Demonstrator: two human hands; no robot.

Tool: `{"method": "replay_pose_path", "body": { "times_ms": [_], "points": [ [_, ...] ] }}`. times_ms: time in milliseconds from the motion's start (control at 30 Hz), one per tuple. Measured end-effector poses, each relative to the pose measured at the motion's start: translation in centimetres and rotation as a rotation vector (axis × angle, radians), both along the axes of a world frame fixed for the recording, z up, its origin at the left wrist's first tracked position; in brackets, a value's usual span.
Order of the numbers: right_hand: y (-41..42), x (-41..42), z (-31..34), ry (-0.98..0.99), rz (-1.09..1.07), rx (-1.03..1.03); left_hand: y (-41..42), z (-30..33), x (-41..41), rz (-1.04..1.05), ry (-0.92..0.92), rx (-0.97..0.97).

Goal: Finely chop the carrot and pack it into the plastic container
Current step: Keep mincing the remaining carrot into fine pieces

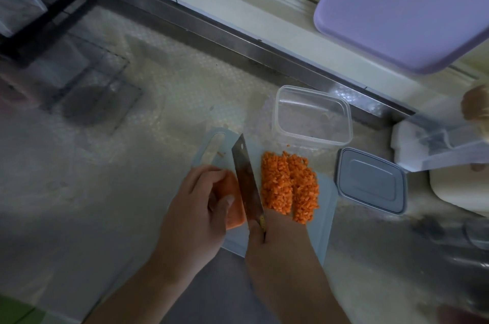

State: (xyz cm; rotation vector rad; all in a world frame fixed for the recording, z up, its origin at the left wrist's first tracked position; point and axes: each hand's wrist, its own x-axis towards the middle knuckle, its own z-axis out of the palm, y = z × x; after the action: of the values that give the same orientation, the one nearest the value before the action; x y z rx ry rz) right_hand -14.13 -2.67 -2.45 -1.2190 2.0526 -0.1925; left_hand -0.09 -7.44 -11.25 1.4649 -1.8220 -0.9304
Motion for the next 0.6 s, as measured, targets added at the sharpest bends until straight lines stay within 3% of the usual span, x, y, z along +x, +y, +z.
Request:
{"method": "replay_pose_path", "body": {
  "times_ms": [267, 600],
  "points": [
    [-1.6, 1.0, -0.6, 0.037, 0.045, 0.076, 0.1, -0.7, 0.1, -0.001, 0.02, -0.025],
    [-0.8, 0.5, -0.5, 0.0, -0.085, -0.11, 0.4, -1.2, 0.2, 0.009, 0.053, -0.04]
  ]
}}
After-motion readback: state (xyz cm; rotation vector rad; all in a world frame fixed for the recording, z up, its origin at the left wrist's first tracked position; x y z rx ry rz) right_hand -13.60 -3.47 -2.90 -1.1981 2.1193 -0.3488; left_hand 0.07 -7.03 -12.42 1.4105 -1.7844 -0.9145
